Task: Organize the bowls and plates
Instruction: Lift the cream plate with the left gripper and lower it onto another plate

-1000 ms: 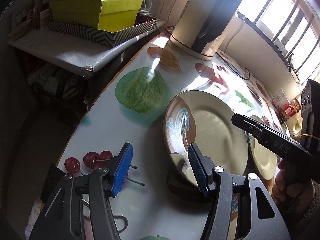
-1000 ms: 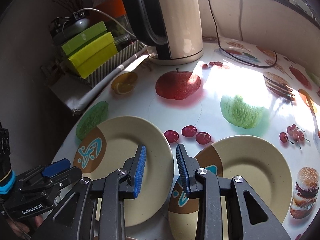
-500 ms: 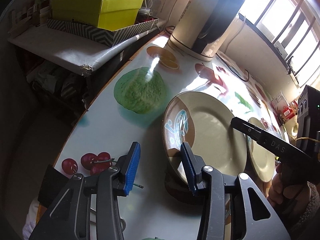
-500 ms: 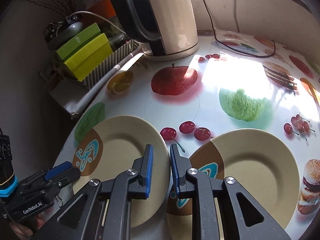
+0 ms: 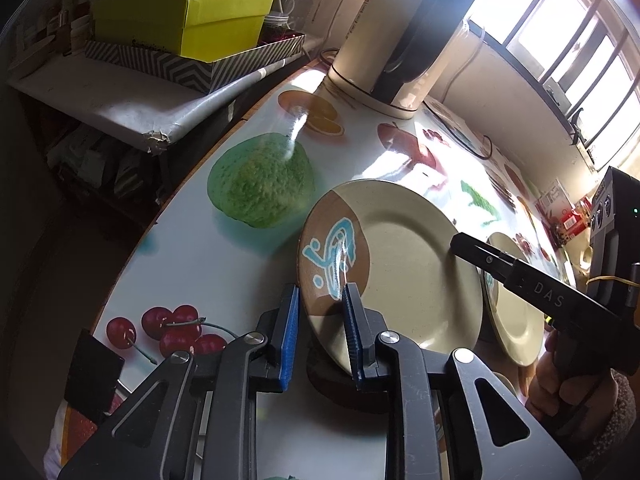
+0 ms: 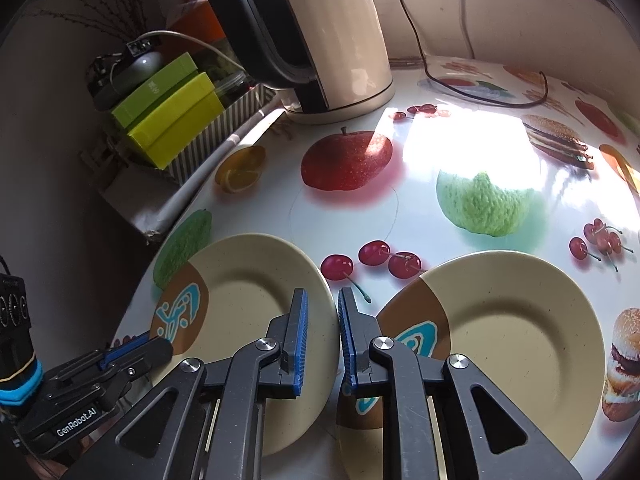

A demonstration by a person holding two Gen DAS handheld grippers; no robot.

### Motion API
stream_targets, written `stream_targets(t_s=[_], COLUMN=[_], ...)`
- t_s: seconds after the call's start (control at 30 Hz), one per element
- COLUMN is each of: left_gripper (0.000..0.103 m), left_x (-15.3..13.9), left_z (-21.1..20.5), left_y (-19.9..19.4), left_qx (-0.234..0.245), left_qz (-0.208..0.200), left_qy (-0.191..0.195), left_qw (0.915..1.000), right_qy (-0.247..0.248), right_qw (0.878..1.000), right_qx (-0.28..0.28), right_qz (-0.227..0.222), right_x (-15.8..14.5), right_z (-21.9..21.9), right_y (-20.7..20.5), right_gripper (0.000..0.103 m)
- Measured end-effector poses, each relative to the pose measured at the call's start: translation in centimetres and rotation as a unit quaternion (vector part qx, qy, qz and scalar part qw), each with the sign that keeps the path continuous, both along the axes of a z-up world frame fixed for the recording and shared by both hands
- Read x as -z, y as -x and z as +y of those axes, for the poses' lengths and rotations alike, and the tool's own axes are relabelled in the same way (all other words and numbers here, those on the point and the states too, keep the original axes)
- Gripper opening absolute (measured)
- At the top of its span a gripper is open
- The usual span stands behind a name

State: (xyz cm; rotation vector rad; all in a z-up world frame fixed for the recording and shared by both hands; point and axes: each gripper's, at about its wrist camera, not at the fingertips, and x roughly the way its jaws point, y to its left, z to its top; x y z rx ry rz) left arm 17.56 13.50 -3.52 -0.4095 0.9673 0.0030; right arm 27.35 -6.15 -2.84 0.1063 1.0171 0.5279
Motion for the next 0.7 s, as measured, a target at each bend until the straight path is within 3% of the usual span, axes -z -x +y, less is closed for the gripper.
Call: stream_targets(t_s=[0.7], left_gripper=[0.021], left_x=[-1.7], left_z=[0.3], left_y=[1.2], left_qx=[-0.01], left_qz=[-0.006], left_qy=[0.003], left_qw=[0.9999], right_qy=[-0.031], right_qw=[0.999], right_qx=[0.008], right_qz=[0.001], right_x=[-1.5], right_z=[-0.8], right_y=[1.4], right_gripper=[0.016])
